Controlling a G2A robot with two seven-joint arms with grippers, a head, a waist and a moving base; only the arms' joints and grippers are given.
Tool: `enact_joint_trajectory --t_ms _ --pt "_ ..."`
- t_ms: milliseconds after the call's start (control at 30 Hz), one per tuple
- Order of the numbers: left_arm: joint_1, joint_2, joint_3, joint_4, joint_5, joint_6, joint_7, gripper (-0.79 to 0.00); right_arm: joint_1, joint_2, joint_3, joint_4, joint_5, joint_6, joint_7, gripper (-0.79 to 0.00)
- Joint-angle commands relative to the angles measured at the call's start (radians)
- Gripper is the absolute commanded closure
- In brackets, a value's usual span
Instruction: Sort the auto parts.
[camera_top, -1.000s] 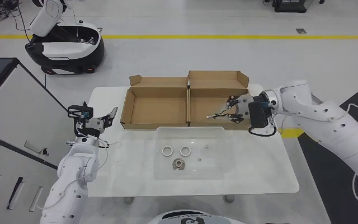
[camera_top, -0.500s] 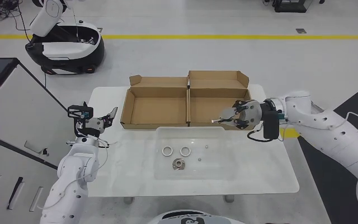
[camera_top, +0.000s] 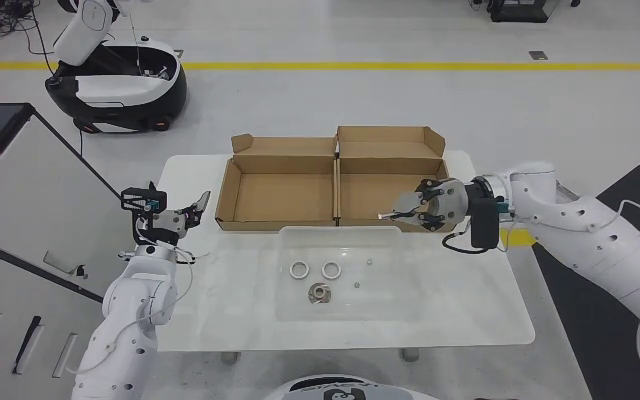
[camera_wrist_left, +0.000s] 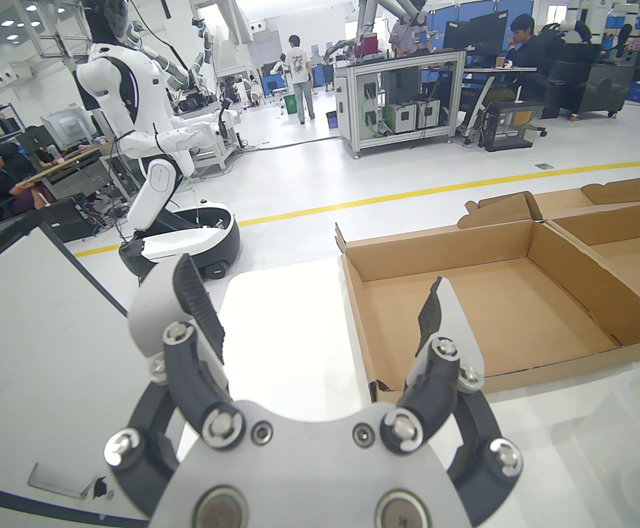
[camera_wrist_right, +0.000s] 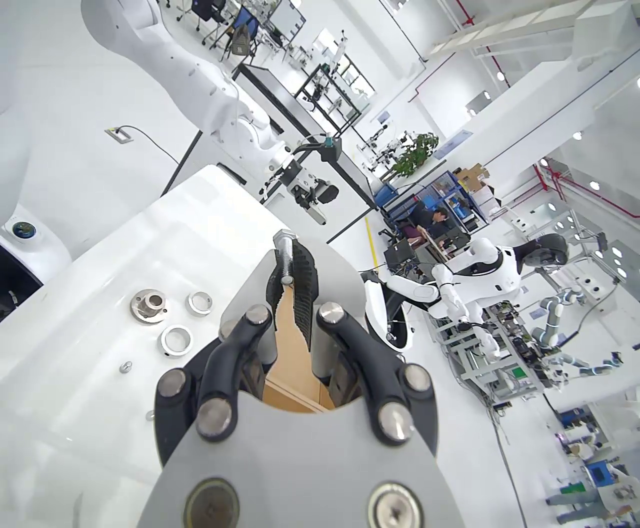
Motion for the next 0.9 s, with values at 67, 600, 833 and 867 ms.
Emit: enact_joint_trajectory --t_ms 67,600,833,867 --pt "0.000 0.000 0.000 0.000 0.000 0.000 0.000 -0.785 0.000 0.000 0.000 0.000 0.000 0.000 0.000 0.000" --pt "0.000 0.000 0.000 0.000 0.000 0.000 0.000 -0.785 0.000 0.000 0.000 0.000 0.000 0.000 0.000 0.000" --pt "0.000 0.000 0.000 0.000 0.000 0.000 0.000 -0.785 -0.026 -0.004 0.013 -0.017 0.046 0.033 0.042 0.000" --pt "0.000 0.000 0.000 0.000 0.000 0.000 0.000 -0.785 -0.032 -0.004 0.018 -0.021 0.055 0.037 0.044 0.000"
